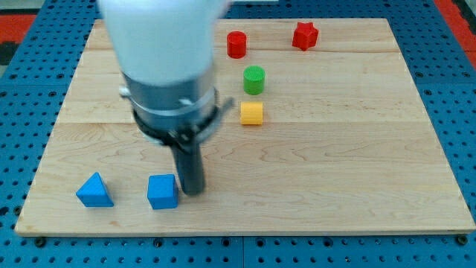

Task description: Push blue cube towards the yellow hexagon

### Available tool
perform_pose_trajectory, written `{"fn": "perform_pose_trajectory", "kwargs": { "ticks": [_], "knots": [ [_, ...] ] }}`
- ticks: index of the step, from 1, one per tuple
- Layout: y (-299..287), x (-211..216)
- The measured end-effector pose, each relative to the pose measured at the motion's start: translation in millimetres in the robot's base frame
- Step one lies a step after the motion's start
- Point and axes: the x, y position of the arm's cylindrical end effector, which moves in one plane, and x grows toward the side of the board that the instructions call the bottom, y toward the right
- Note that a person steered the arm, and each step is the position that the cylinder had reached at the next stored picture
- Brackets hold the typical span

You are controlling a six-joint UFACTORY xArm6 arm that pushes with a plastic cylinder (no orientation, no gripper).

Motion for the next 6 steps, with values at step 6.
{"fn": "perform_pose_trajectory", "kwargs": {
  "ticks": [6],
  "knots": [
    [-81.0,-16.1]
  ]
}}
